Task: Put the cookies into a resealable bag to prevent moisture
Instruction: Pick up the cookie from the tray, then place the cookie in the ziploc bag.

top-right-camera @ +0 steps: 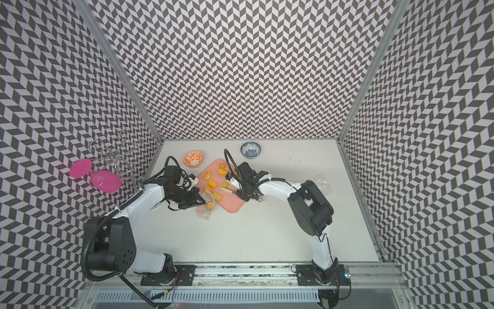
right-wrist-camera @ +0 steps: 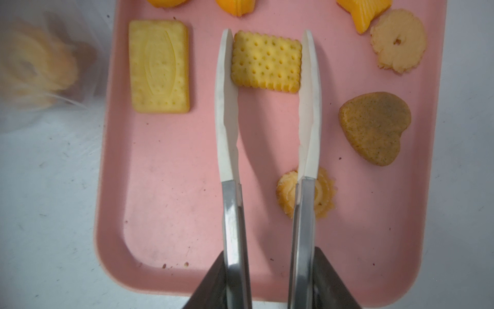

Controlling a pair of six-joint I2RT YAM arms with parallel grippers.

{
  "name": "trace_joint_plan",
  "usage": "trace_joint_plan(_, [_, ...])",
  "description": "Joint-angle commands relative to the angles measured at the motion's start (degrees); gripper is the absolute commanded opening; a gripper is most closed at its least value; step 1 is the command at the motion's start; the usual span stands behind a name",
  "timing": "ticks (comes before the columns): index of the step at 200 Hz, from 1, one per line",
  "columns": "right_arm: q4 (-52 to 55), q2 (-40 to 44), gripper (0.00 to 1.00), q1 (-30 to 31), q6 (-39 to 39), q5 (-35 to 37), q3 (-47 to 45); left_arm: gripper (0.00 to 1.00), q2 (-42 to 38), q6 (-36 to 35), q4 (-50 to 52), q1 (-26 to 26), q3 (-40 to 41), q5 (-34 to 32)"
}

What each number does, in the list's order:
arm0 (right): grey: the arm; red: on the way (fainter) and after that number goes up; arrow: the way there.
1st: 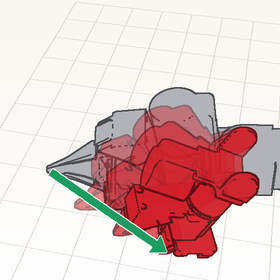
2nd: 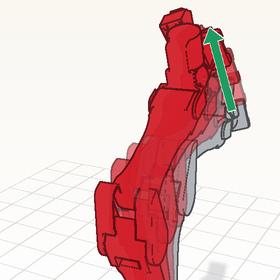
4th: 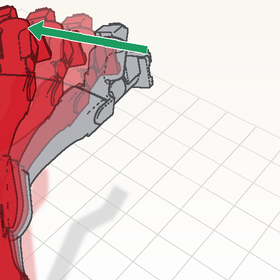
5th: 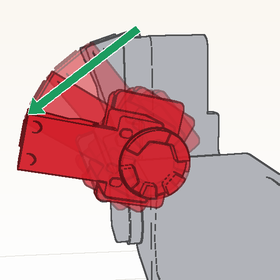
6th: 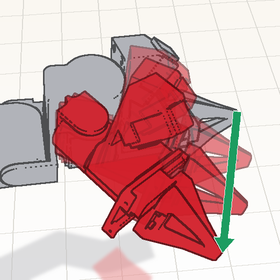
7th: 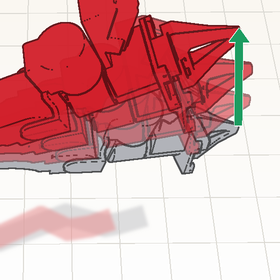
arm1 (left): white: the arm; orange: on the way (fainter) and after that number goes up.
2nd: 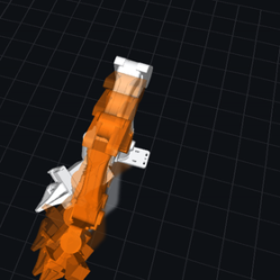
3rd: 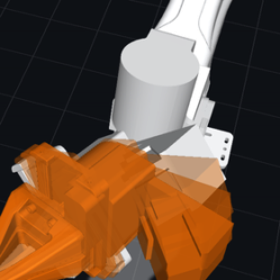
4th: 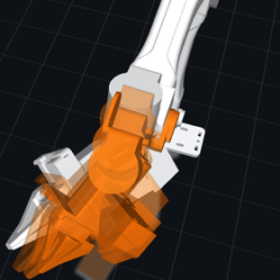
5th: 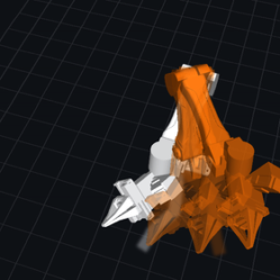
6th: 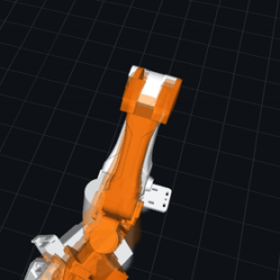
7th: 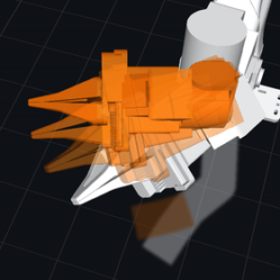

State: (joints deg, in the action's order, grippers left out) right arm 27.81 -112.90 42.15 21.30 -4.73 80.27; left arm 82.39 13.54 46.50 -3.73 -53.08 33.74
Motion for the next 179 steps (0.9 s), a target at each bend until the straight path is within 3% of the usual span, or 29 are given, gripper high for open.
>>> trace_joint_plan(1, [-3.13, 6.84, 0.44, -0.83, -1.44, -2.45, -1.41, 0.0, -0.11, -0.55, -0.31, -0.05, -1.1, -0.07])
trace_joint_plan(36, [-7.52, 15.79, 0.44, -1.56, -4.82, -12.91, -7.57, 0.0, 0.26, -0.73, -0.01, 0.01, -1.85, -0.64])
trace_joint_plan(86, [-17.73, 24.06, 0.43, 2.24, -11.32, -25.64, -16.78, 0.0, 0.21, -1.39, 0.92, 0.01, -2.41, -1.88])
trace_joint_plan(179, [-17.56, 17.5, 0.47, 3.84, -4.88, -23.89, -14.46, 0.0, -0.48, -1.62, 1.51, 0.01, -3.13, -1.48])
